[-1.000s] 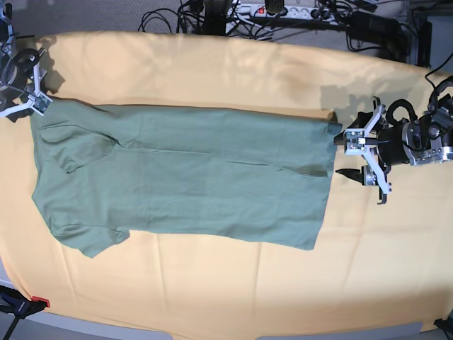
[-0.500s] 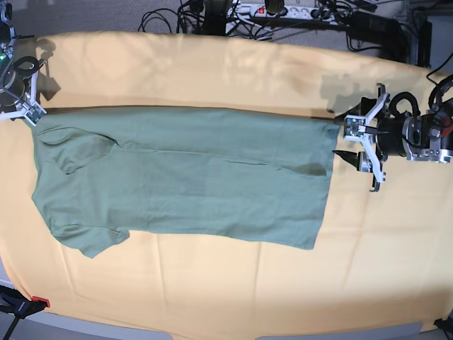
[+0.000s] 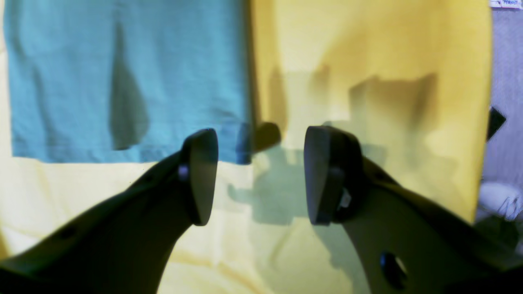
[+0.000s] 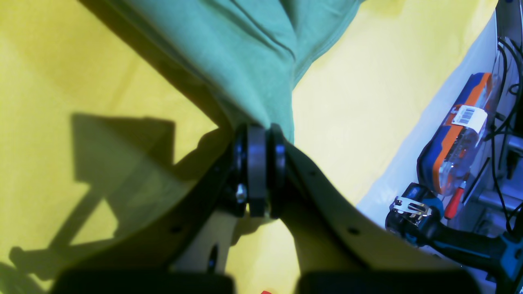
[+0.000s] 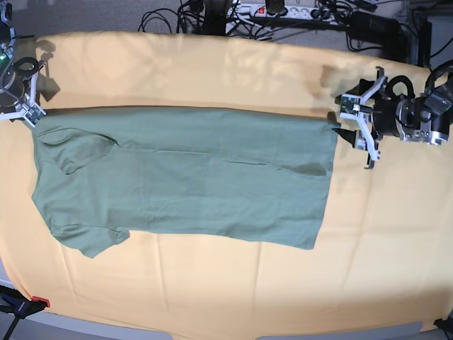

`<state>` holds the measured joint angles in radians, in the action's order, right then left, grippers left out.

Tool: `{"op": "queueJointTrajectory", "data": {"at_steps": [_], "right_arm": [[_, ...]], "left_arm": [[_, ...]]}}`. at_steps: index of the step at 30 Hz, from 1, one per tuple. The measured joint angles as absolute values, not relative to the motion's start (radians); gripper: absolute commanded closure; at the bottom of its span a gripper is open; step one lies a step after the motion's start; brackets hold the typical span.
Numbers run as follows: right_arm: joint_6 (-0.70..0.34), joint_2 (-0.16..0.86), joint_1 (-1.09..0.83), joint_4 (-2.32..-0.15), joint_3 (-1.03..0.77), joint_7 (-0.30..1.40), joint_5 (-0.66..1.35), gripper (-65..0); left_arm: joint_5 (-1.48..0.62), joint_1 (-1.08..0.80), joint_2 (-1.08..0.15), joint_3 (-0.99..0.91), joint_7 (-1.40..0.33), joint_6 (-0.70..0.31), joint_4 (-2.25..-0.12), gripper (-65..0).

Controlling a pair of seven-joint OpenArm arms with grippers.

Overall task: Fold the T-shirt properly
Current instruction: 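Regrasp the shoulder edge of the shirt with both grippers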

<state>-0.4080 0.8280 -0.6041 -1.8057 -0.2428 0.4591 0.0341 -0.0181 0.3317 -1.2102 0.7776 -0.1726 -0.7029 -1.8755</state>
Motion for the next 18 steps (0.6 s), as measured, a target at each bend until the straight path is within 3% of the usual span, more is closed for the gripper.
{"op": "queueJointTrajectory", "data": {"at_steps": [4, 18], "right_arm": [[-0.407, 0.828, -0.604, -1.806, -0.243, 0.456, 0.034, 0.0], [-0.407, 0.828, -0.604, -1.806, -0.243, 0.451, 0.034, 0.0]], "left_arm": [[0.109, 0.31, -1.204, 0.778, -0.17, -0.705, -1.866, -34.3], [0.125, 0.321, -1.061, 0.771, -0.107, -0.662, -1.751, -34.3]]}}
